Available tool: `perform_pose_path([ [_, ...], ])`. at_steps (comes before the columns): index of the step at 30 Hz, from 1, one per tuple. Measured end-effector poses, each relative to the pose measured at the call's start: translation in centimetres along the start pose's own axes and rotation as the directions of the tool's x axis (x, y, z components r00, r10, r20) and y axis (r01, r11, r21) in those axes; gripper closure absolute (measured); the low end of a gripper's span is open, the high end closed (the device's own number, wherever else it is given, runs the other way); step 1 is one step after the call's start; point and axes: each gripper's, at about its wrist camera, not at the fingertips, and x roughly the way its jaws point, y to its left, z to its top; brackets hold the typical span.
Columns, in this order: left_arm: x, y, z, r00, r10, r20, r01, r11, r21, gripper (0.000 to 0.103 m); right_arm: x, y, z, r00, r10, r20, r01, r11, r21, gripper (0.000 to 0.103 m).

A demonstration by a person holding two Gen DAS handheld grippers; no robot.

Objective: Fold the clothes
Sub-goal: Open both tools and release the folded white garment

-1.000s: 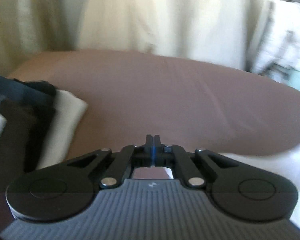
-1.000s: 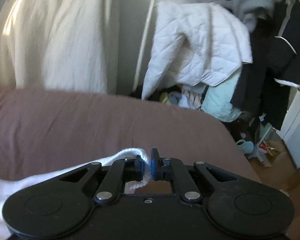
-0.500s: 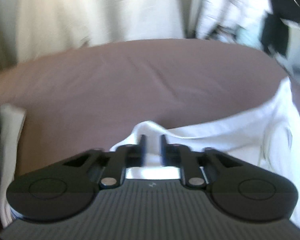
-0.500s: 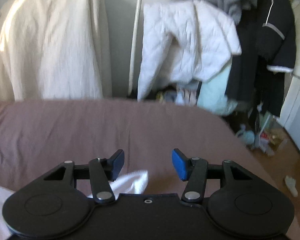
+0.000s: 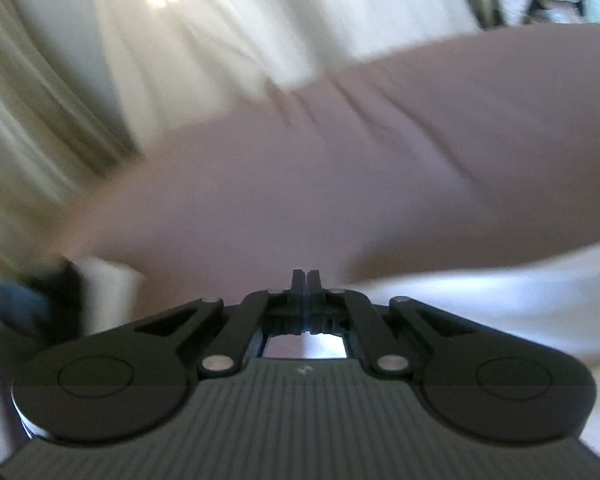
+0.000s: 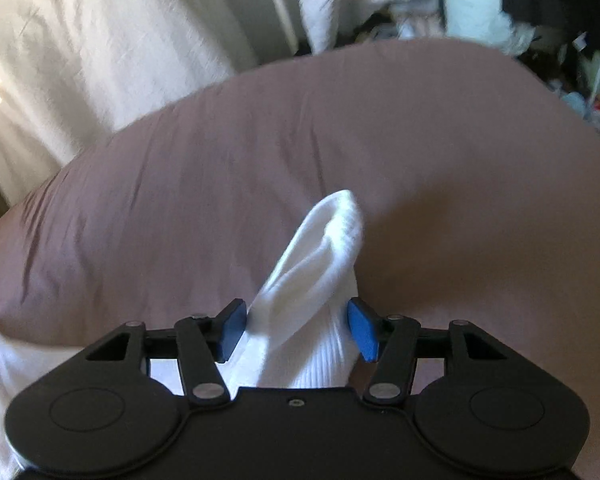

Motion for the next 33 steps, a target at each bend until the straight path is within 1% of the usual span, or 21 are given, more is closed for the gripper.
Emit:
perform_pose_path([
  [1,0.1,0.5,0.0,1.0,-0.008,0.004,0.008,1.0,-0.02,0.103,-0.1,0.5,-0.3,0.999,-0.014,0.04,0.014,1.0,-0.019,0.075],
  [2,0.2,1.1,-0.1,0.999,-0.037,0.002,0.037,0.998,-0.048,0.103,-0.5,1.2,-0.4,0.995,-0.031,0.091,0.037,0.998,-0.059,0.097],
  [4,-0.2,1.2,-0.9,0.999,-0.046,0.023,0.047,0.998,-0.034,0.103,-1.5,2.9,-0.6,0.977,-0.07,0.203,0.101,0.984,-0.144,0.097],
  [5,-0.4,1.1,-1.3,0.998,-0.044,0.038,0.044,0.999,-0.016,0.103,-2.2,3.9,-0.6,0.958,-0.109,0.267,0.165,0.967,-0.196,0.096],
  [6,-0.3,1.0,-1.5,0.996,-0.068,0.058,0.069,0.998,-0.005,0.103,-2.7,4.9,-0.7,0.935,-0.158,0.318,0.238,0.943,-0.234,0.093],
  [7,-0.6,1.0,-1.9,0.99,-0.113,0.08,0.114,0.993,-0.005,0.099,-2.7,6.0,-0.6,0.913,-0.204,0.354,0.303,0.919,-0.253,0.069],
  [8,-1.6,0.9,-2.7,0.98,-0.169,0.1,0.171,0.985,-0.01,0.099,-2.5,6.7,-0.5,0.901,-0.234,0.365,0.34,0.905,-0.258,0.051],
  [9,-2.5,0.5,-3.5,0.966,-0.233,0.112,0.235,0.972,-0.007,0.095,-2.3,7.3,-0.2,0.898,-0.254,0.36,0.357,0.899,-0.255,0.026],
  [11,-4.7,-1.1,-5.3,0.946,-0.301,0.119,0.292,0.953,0.084,0.087,-2.1,8.2,0.2,0.896,-0.268,0.355,0.366,0.898,-0.245,0.025],
  [12,-6.0,-2.1,-6.2,0.937,-0.327,0.121,0.31,0.941,0.139,0.085,-2.8,8.3,0.1,0.905,-0.227,0.36,0.321,0.919,-0.228,0.025],
  [14,-8.7,-3.0,-8.1,0.912,-0.382,0.148,0.355,0.918,0.178,0.082,-4.8,8.1,-0.7,0.92,-0.131,0.37,0.214,0.957,-0.194,0.025],
  [16,-10.6,-2.6,-9.4,0.874,-0.463,0.147,0.447,0.885,0.13,0.07,-7.2,7.9,-2.5,0.93,-0.013,0.368,0.079,0.983,-0.165,0.024],
  [17,-11.5,-2.2,-10.0,0.845,-0.517,0.137,0.511,0.856,0.079,0.068,-8.7,7.9,-4.0,0.934,0.068,0.351,-0.012,0.987,-0.161,0.024],
  [20,-12.6,-2.0,-11.8,0.74,-0.667,0.085,0.67,0.743,0.001,0.066,-10.4,8.5,-9.2,0.947,0.235,0.218,-0.187,0.958,-0.218,0.024],
  [21,-12.8,-2.4,-12.3,0.716,-0.696,0.055,0.696,0.718,0.005,0.066,-10.8,8.8,-10.9,0.945,0.281,0.166,-0.238,0.942,-0.236,0.024],
  [23,-12.7,-3.7,-13.0,0.701,-0.713,-0.017,0.713,0.7,0.039,0.066,-11.5,9.4,-14.4,0.928,0.369,0.06,-0.341,0.902,-0.265,0.024],
  [24,-12.3,-4.4,-13.2,0.703,-0.71,-0.049,0.711,0.701,0.056,0.066,-11.4,9.8,-15.7,0.924,0.381,0.011,-0.363,0.89,-0.277,0.024],
  [26,-11.3,-5.7,-12.8,0.725,-0.682,-0.094,0.688,0.721,0.08,0.066,-9.5,11.1,-16.8,0.944,0.324,-0.054,-0.324,0.893,-0.313,0.024],
  [29,-9.8,-7.3,-11.0,0.755,-0.645,-0.112,0.655,0.751,0.085,0.065,-5.8,13.0,-15.5,0.978,0.209,-0.01,-0.2,0.917,-0.346,0.024],
  [30,-9.2,-7.7,-9.9,0.777,-0.622,-0.093,0.629,0.772,0.093,0.065,-4.4,13.4,-14.3,0.979,0.2,0.023,-0.181,0.926,-0.332,0.023],
  [33,-7.4,-8.6,-7.1,0.864,-0.503,0.002,0.499,0.858,0.119,0.065,-1.7,15.1,-10.7,0.972,0.208,0.104,-0.165,0.933,-0.32,0.026],
])
